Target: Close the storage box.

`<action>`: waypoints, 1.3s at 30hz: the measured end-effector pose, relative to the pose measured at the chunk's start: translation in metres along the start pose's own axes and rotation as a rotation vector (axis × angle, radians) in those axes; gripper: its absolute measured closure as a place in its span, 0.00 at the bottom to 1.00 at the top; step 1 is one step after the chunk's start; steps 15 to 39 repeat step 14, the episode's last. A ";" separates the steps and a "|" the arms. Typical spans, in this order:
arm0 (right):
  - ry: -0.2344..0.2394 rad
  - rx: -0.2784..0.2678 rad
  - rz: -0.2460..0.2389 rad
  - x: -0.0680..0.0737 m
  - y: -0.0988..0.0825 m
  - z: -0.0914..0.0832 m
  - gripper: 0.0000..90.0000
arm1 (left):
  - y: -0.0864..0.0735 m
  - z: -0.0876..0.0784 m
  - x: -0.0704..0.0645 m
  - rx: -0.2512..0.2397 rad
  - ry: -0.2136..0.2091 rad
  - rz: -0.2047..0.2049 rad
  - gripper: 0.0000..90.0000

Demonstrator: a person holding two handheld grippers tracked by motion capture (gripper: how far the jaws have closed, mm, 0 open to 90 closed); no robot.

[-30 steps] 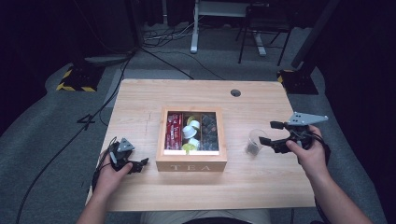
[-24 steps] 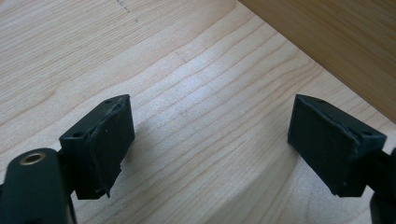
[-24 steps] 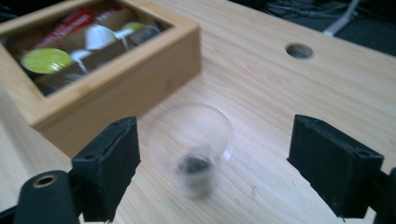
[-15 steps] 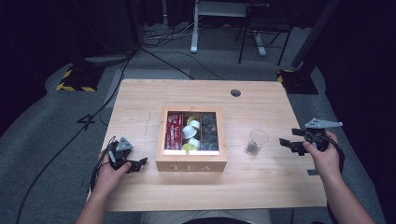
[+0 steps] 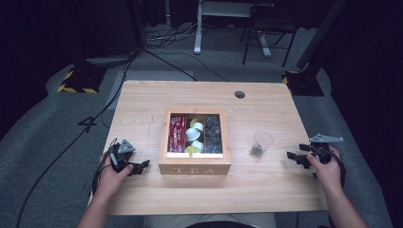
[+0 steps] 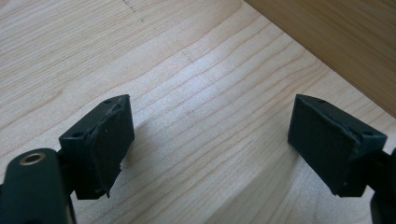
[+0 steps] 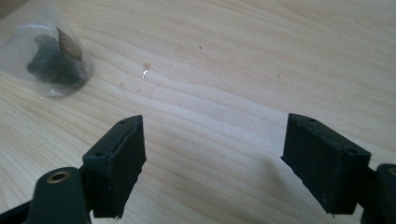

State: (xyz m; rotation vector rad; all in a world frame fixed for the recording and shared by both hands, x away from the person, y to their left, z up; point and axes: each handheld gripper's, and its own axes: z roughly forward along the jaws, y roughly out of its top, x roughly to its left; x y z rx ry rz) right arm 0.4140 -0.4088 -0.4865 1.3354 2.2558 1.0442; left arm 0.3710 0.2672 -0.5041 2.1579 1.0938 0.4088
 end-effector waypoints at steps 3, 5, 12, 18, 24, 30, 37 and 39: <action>-0.012 0.006 0.006 0.000 -0.008 0.006 0.23 | 0.000 0.000 0.000 -0.002 0.001 -0.008 0.17; -0.026 -0.004 -0.004 0.001 -0.010 0.008 0.23 | 0.000 0.000 0.000 -0.002 0.002 -0.009 0.17; -0.083 -0.009 -0.055 0.009 -0.012 0.013 0.15 | -0.001 0.000 -0.001 -0.002 0.018 -0.028 0.17; -0.083 -0.008 -0.055 0.009 -0.012 0.013 0.15 | -0.001 -0.001 -0.003 0.000 0.030 -0.040 0.17; -0.083 -0.008 -0.055 0.009 -0.012 0.013 0.15 | -0.001 -0.001 -0.003 0.000 0.030 -0.040 0.17; -0.083 -0.008 -0.055 0.009 -0.012 0.013 0.15 | -0.001 -0.001 -0.003 0.000 0.030 -0.040 0.17; -0.083 -0.008 -0.055 0.009 -0.012 0.013 0.15 | -0.001 -0.001 -0.003 0.000 0.030 -0.040 0.17; -0.083 -0.008 -0.055 0.009 -0.012 0.013 0.15 | -0.001 -0.001 -0.003 0.000 0.030 -0.040 0.17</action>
